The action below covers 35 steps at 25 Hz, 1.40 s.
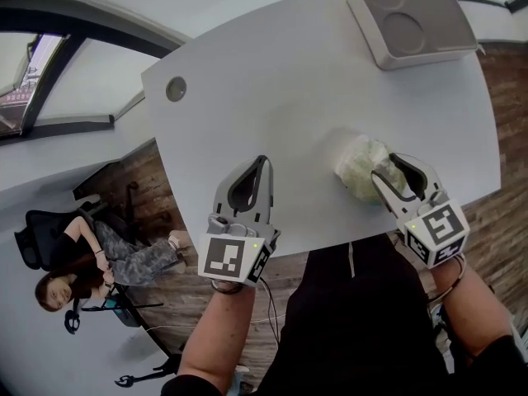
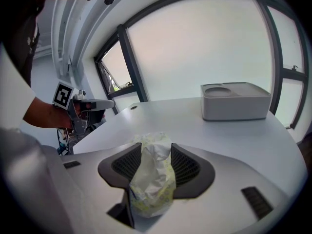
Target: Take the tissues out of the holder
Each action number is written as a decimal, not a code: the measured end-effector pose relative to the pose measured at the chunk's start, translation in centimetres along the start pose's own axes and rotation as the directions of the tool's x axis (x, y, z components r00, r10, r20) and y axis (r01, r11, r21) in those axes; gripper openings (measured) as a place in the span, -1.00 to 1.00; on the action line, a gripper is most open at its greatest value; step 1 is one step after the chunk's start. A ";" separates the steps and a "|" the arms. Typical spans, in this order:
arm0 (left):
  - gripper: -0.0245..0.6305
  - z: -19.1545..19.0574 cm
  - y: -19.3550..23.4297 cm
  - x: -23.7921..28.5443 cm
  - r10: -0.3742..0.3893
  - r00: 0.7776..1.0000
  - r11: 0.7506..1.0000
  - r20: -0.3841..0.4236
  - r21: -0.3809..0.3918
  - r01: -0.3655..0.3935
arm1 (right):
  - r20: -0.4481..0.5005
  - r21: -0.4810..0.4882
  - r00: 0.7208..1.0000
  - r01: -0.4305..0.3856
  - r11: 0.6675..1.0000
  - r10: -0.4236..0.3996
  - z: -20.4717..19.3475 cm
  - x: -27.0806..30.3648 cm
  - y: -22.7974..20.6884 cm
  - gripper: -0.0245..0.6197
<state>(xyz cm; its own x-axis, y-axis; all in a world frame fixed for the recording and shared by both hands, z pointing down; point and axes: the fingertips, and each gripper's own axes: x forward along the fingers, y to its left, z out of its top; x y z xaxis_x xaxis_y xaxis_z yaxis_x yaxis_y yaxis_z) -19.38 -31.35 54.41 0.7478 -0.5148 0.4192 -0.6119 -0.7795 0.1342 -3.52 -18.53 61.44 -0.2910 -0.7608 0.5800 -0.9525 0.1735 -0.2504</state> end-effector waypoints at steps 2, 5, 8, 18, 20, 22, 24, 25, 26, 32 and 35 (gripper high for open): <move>-0.91 -0.6 -0.1 0.4 -0.004 1.000 1.000 -0.005 -0.006 0.004 | -0.019 0.003 1.000 0.017 1.000 -0.016 -0.4 0.4 -0.3 -0.40; -0.91 -1.6 -0.3 0.9 -0.020 1.000 1.000 -0.013 -0.015 0.019 | -0.043 -0.007 0.999 0.034 0.999 -0.034 -1.0 0.9 -0.8 -0.40; -0.91 -2.2 0.0 1.2 -0.010 1.000 1.000 -0.030 -0.017 0.010 | -0.052 -0.020 0.998 0.034 0.999 -0.035 -1.3 1.3 -1.0 -0.40; -0.91 -2.3 0.5 1.1 -0.003 1.000 1.000 -0.003 -0.028 0.003 | -0.051 -0.044 0.998 0.035 0.998 -0.037 -1.4 1.0 -1.2 -0.55; -0.91 -2.2 0.4 0.9 0.000 1.000 1.000 -0.001 -0.027 0.000 | -0.050 -0.053 0.998 0.046 0.998 -0.048 -1.4 0.8 -1.5 -0.70; -0.91 -2.2 0.5 0.8 0.004 1.000 1.000 -0.001 -0.028 -0.004 | -0.048 -0.053 0.998 0.048 0.997 -0.051 -1.3 0.7 -1.5 -0.76; -0.91 -2.1 0.6 0.6 0.007 1.000 1.000 0.000 -0.029 -0.007 | -0.043 -0.058 0.998 0.049 0.997 -0.052 -1.1 0.6 -1.5 -0.81; -0.91 -2.0 0.7 0.6 0.009 1.000 1.000 0.002 -0.030 -0.009 | -0.041 -0.063 0.998 0.050 0.997 -0.053 -1.0 0.6 -1.6 -0.83; -0.91 -1.9 0.7 0.5 0.010 1.000 0.999 0.004 -0.031 -0.010 | -0.037 -0.067 0.998 0.050 0.997 -0.053 -0.8 0.5 -1.5 -0.84; -0.91 -1.2 0.5 -0.1 0.013 1.000 1.000 0.023 -0.027 -0.012 | 0.000 -0.079 0.999 0.054 0.995 -0.054 0.5 -0.2 -1.3 -0.86; -0.91 -0.9 0.3 -0.4 0.012 0.999 1.000 0.031 -0.020 -0.011 | 0.015 -0.084 0.998 0.058 0.995 -0.057 0.8 -0.6 -1.3 -0.86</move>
<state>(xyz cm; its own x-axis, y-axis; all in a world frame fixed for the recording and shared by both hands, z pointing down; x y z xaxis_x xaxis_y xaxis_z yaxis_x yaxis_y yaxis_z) -20.11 -31.09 55.08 0.7481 -0.5349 0.3926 -0.6253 -0.7663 0.1474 -1.99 -18.83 60.80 -0.2350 -0.7791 0.5813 -0.9719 0.1807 -0.1507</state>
